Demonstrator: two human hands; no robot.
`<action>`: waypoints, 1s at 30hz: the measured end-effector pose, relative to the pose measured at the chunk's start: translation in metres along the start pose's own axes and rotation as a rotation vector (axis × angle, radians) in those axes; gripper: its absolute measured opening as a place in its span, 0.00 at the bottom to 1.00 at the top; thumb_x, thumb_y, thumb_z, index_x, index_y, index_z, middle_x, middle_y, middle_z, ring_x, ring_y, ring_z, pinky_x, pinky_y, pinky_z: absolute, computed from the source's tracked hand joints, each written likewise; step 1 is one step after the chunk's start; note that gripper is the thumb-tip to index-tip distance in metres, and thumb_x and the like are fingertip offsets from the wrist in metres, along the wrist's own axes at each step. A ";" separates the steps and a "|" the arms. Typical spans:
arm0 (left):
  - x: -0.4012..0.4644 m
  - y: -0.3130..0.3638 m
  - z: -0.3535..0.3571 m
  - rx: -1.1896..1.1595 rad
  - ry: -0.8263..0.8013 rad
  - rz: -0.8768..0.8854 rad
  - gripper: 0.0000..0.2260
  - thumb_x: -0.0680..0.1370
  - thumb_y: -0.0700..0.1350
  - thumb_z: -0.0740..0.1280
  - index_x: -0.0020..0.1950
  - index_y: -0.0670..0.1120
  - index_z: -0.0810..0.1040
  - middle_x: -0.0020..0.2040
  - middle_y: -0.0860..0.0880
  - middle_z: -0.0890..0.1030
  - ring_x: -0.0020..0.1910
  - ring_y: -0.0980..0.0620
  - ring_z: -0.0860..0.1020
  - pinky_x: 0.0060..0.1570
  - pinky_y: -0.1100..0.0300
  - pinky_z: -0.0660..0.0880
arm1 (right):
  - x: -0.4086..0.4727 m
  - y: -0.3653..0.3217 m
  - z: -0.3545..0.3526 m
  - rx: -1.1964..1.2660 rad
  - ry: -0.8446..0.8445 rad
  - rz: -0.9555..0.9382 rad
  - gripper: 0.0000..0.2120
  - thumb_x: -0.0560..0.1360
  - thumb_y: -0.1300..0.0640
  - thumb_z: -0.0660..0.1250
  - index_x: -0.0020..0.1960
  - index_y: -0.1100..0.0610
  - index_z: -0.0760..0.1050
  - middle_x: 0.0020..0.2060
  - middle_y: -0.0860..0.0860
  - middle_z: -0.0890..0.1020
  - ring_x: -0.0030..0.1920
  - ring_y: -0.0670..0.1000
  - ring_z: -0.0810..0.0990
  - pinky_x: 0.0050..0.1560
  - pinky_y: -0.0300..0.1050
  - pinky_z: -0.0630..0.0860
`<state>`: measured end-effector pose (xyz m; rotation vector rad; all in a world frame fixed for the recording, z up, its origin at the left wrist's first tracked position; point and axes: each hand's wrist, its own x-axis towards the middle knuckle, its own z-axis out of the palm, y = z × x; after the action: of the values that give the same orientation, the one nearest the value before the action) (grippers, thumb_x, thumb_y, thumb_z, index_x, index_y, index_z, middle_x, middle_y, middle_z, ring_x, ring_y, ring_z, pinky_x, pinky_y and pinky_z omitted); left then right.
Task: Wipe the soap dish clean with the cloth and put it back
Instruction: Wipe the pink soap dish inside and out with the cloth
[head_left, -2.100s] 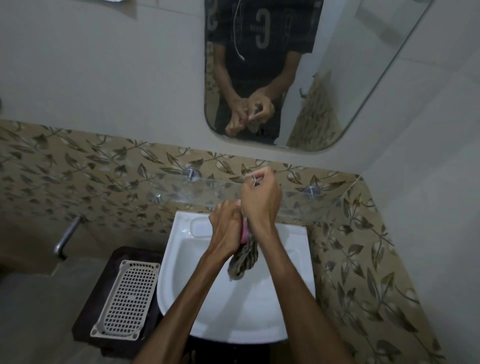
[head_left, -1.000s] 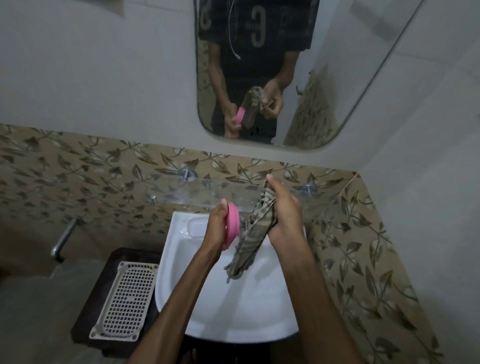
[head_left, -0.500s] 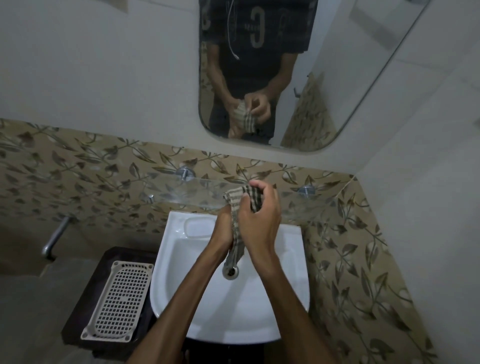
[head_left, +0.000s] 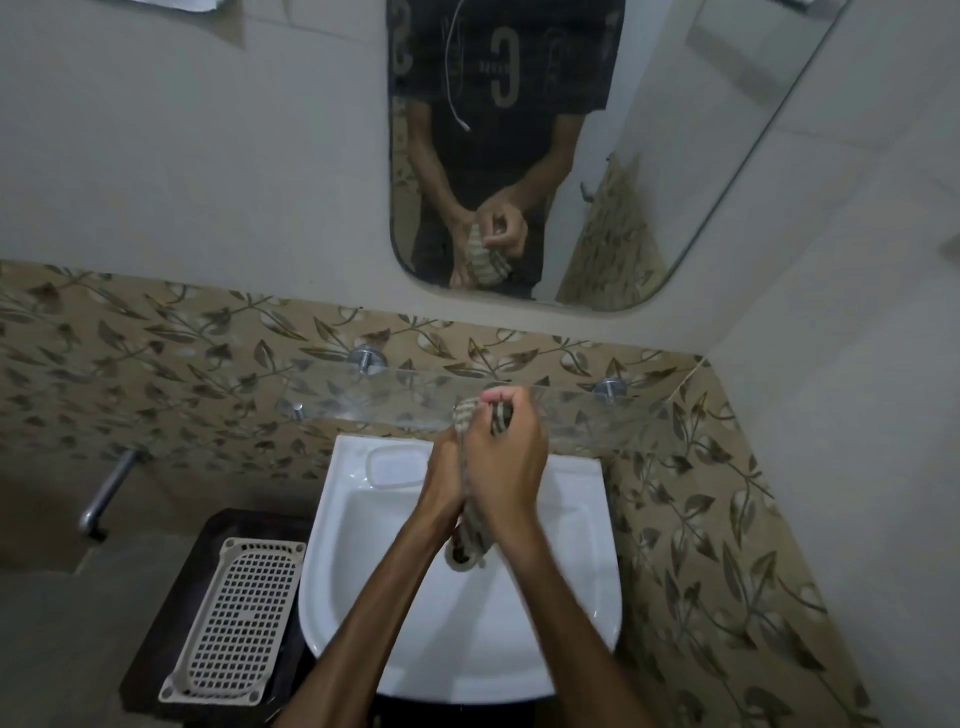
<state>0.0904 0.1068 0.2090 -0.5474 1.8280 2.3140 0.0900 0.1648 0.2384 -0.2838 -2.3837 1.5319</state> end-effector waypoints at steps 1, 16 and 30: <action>-0.001 -0.001 -0.002 -0.024 0.009 -0.013 0.10 0.76 0.50 0.63 0.37 0.49 0.78 0.33 0.50 0.78 0.38 0.49 0.75 0.42 0.54 0.72 | -0.014 0.001 -0.001 0.009 0.026 -0.054 0.07 0.80 0.60 0.67 0.50 0.48 0.74 0.45 0.42 0.80 0.46 0.40 0.79 0.43 0.31 0.75; -0.011 -0.001 -0.006 -0.217 -0.044 -0.131 0.17 0.84 0.45 0.57 0.41 0.44 0.80 0.39 0.45 0.78 0.34 0.53 0.80 0.36 0.62 0.78 | -0.023 0.033 0.008 0.089 0.099 -0.310 0.05 0.80 0.60 0.71 0.54 0.53 0.76 0.47 0.46 0.80 0.49 0.42 0.79 0.50 0.34 0.75; -0.003 0.008 -0.002 -0.080 -0.130 -0.020 0.16 0.85 0.53 0.59 0.48 0.49 0.82 0.44 0.45 0.84 0.44 0.53 0.85 0.48 0.55 0.81 | 0.009 0.019 -0.021 0.207 -0.052 -0.226 0.06 0.81 0.53 0.71 0.57 0.52 0.80 0.48 0.39 0.84 0.51 0.40 0.83 0.50 0.32 0.77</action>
<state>0.0904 0.1036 0.2168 -0.4128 1.6715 2.3586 0.0891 0.1933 0.2300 0.0687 -2.1829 1.6750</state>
